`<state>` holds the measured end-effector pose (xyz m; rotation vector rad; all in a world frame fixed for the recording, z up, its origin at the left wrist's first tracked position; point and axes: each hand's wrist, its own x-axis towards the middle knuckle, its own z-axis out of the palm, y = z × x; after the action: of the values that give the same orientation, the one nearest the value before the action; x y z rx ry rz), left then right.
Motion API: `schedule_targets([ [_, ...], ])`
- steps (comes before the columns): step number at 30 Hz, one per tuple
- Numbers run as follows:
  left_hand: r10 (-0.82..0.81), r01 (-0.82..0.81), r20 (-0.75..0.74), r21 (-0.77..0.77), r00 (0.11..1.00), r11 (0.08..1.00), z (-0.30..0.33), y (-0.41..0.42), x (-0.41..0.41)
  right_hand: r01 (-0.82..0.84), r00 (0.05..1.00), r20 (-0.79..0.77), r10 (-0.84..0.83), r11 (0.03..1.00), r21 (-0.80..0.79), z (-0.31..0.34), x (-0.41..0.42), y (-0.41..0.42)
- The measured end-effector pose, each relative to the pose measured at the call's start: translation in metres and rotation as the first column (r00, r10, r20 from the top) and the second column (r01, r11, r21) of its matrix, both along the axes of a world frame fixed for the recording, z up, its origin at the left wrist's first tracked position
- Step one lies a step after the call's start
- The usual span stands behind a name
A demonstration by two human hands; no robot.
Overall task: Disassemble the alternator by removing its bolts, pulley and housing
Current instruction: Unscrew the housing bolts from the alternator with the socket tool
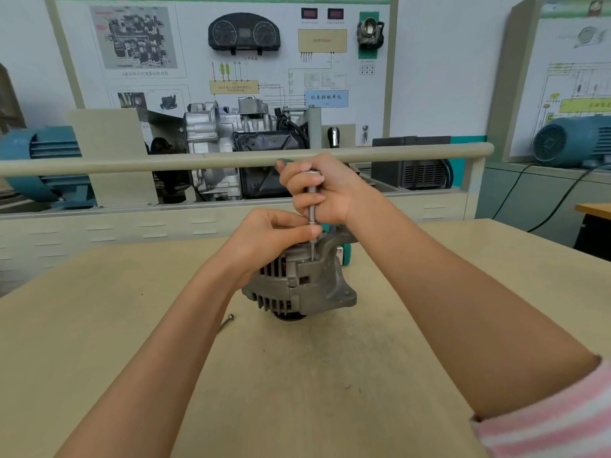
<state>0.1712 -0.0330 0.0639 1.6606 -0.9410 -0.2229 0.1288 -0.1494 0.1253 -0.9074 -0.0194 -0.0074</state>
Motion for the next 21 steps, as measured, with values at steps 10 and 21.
schedule_targets([
  [10,0.099,-0.097,0.039,-0.060,0.994,0.994,-0.002,-0.005,-0.005,0.487,0.871,0.003,-0.492,0.860,-0.153,0.000,0.004,0.022],
  [21,0.026,-0.026,-0.014,-0.011,1.000,1.000,0.002,0.000,-0.005,0.191,0.980,0.065,-0.186,0.978,-0.085,-0.005,-0.003,0.011],
])
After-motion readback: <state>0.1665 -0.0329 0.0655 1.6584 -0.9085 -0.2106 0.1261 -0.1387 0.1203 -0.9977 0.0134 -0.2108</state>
